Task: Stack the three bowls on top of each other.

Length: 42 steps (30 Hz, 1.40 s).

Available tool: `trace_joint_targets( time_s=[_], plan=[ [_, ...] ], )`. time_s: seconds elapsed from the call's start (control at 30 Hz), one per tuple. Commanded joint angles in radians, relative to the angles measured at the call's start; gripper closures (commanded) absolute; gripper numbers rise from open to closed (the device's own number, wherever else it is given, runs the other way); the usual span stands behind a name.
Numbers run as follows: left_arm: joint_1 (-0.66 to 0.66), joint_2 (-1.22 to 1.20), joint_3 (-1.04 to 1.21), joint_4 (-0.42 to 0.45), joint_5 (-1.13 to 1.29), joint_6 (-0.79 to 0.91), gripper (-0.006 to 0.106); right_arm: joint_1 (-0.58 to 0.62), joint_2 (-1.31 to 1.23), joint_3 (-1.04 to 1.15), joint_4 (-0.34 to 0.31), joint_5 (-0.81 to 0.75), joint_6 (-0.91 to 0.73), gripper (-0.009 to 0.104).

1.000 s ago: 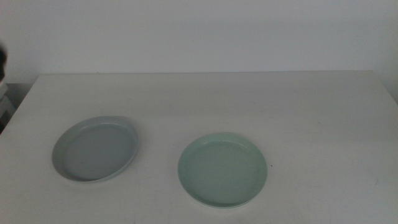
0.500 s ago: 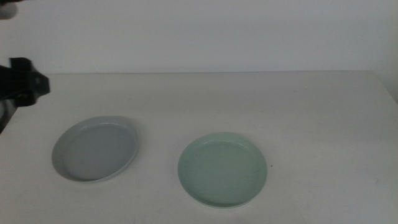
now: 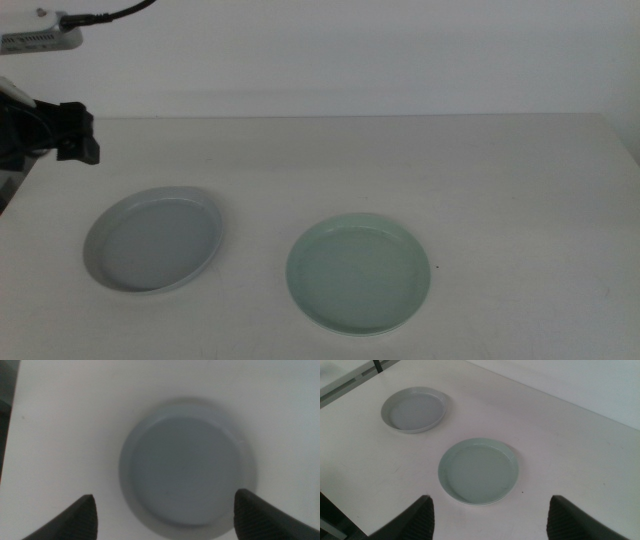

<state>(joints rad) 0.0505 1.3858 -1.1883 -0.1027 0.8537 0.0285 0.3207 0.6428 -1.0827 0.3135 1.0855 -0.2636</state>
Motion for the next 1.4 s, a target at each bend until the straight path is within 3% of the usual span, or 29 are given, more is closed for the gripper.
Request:
trace_joint_targets(
  time_s=[0.0, 0.37, 0.8, 0.9, 1.0, 1.2, 1.37],
  plan=[
    [0.053, 0.041, -0.085, -0.091, 0.023, 0.127, -0.005, -0.008, 0.006, -0.022, 0.005, -0.058, -0.010, 0.038],
    [0.253, 0.313, -0.153, -0.312, 0.056, 0.492, -0.005, -0.008, 0.006, -0.022, 0.001, -0.058, -0.009, 0.038],
    [0.257, 0.553, -0.153, -0.354, 0.038, 0.549, -0.002, -0.008, 0.006, -0.022, 0.001, -0.058, -0.009, 0.038],
    [0.257, 0.575, -0.153, -0.352, 0.039, 0.549, 0.011, -0.008, 0.006, -0.022, 0.001, -0.058, -0.009, 0.038],
    [0.257, 0.583, -0.153, -0.353, 0.039, 0.549, 0.035, -0.008, 0.006, -0.022, 0.001, -0.058, -0.009, 0.038],
    [0.257, 0.583, -0.153, -0.335, 0.025, 0.548, 0.101, -0.008, 0.006, -0.022, 0.001, -0.058, -0.009, 0.038],
    [0.257, 0.551, -0.153, -0.324, 0.026, 0.545, 0.100, -0.008, 0.006, -0.022, 0.001, -0.058, -0.009, 0.038]
  ],
)
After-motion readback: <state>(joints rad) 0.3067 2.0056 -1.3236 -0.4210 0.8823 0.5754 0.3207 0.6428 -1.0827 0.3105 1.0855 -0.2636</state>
